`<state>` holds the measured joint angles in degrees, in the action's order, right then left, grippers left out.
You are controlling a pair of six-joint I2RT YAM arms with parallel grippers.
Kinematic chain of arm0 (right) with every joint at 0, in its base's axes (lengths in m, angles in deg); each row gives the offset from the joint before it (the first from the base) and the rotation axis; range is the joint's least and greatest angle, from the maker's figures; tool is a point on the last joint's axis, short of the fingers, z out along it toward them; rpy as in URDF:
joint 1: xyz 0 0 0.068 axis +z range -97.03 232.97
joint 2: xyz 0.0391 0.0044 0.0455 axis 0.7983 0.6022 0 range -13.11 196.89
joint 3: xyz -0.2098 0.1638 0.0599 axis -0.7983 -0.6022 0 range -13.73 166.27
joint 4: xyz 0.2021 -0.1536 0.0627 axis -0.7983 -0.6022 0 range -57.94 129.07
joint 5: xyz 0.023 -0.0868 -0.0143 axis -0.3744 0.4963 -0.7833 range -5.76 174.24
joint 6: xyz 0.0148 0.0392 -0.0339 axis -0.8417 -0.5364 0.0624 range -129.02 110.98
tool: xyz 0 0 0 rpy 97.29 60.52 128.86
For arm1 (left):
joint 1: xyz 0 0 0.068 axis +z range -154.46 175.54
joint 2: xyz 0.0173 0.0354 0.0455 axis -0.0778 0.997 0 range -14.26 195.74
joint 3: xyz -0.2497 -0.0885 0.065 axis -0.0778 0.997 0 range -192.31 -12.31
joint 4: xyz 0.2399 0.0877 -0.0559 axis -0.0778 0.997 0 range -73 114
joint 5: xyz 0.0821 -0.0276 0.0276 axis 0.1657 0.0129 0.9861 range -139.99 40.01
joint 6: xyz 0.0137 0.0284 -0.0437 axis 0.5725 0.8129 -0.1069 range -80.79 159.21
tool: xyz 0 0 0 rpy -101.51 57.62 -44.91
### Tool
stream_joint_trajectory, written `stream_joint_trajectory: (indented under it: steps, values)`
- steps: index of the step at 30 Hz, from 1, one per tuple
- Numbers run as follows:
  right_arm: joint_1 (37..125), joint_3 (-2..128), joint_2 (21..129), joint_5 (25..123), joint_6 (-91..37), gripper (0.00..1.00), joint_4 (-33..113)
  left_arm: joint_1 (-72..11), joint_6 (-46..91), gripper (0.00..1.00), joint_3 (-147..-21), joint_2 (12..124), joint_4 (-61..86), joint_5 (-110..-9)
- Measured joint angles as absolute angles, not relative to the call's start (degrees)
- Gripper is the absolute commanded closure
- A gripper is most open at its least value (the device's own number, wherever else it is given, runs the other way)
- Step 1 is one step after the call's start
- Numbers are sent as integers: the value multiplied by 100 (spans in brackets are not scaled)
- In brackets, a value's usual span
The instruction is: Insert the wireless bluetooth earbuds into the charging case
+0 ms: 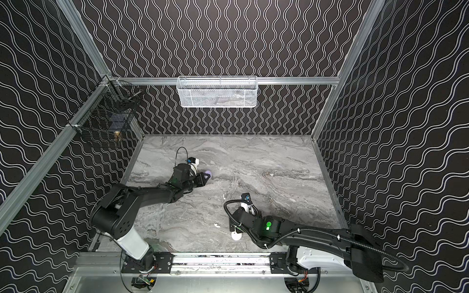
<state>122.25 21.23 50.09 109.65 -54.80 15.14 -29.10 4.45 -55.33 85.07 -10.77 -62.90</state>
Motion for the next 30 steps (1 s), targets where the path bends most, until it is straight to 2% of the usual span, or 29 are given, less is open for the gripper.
stream_joint_trajectory:
  steps: [7,15,21,26,30]
  values:
    - [12233,2219,5709,10399,-5338,6,1527,-2915,340,99,-5743,9077,-1167,-6299]
    - [12489,2272,6336,10136,-5358,10,1499,-2886,338,85,-5859,9353,-1322,-6261]
    - [12730,2331,6515,10090,-5447,10,1412,-2851,342,57,-5879,9412,-1337,-6213]
    - [12850,2390,6548,10117,-5565,10,1252,-2838,405,28,-5879,9265,-1186,-6167]
    - [12900,2427,6636,10119,-5616,11,1182,-2836,521,16,-5868,8996,-983,-6041]
